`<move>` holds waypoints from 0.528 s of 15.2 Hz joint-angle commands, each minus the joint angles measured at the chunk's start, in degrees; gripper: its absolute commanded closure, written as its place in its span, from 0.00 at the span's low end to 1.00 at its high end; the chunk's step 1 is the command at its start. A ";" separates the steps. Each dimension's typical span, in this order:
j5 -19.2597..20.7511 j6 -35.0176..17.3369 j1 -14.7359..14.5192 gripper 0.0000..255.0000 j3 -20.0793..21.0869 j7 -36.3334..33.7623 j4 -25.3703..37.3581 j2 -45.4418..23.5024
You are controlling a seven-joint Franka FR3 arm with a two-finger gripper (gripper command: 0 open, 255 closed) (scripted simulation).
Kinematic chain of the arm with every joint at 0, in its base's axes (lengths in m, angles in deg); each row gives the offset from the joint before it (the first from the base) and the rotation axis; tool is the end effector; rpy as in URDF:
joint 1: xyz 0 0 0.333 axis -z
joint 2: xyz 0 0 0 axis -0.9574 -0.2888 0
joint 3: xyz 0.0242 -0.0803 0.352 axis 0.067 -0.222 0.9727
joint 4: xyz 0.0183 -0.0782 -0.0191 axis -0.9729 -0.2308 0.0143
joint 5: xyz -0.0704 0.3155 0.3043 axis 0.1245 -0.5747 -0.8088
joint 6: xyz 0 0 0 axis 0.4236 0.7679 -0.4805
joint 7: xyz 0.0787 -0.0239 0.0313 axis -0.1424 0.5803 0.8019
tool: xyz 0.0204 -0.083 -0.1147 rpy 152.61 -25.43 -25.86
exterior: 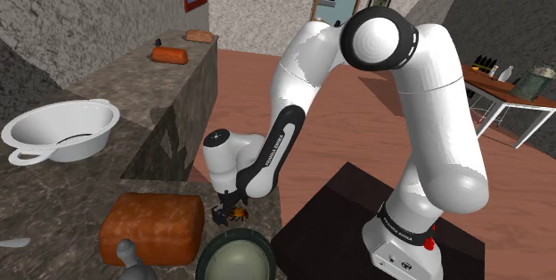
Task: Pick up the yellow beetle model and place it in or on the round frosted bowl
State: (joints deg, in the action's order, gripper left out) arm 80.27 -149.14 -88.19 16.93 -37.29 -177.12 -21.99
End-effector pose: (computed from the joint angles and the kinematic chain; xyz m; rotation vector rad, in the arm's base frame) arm 0.4668 0.2745 0.0375 2.9852 0.1208 -0.1627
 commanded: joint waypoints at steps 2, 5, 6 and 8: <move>0.06 -0.08 -0.03 0.00 -0.06 -0.03 0.06 -0.11; 0.05 -0.07 -0.03 0.00 -0.06 -0.03 0.05 -0.10; 0.05 -0.07 -0.03 1.00 -0.06 -0.03 0.05 -0.10; 0.05 -0.07 -0.03 1.00 -0.06 -0.02 0.05 -0.10</move>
State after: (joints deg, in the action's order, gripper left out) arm 80.33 -149.22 -88.22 16.87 -37.32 -177.07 -22.10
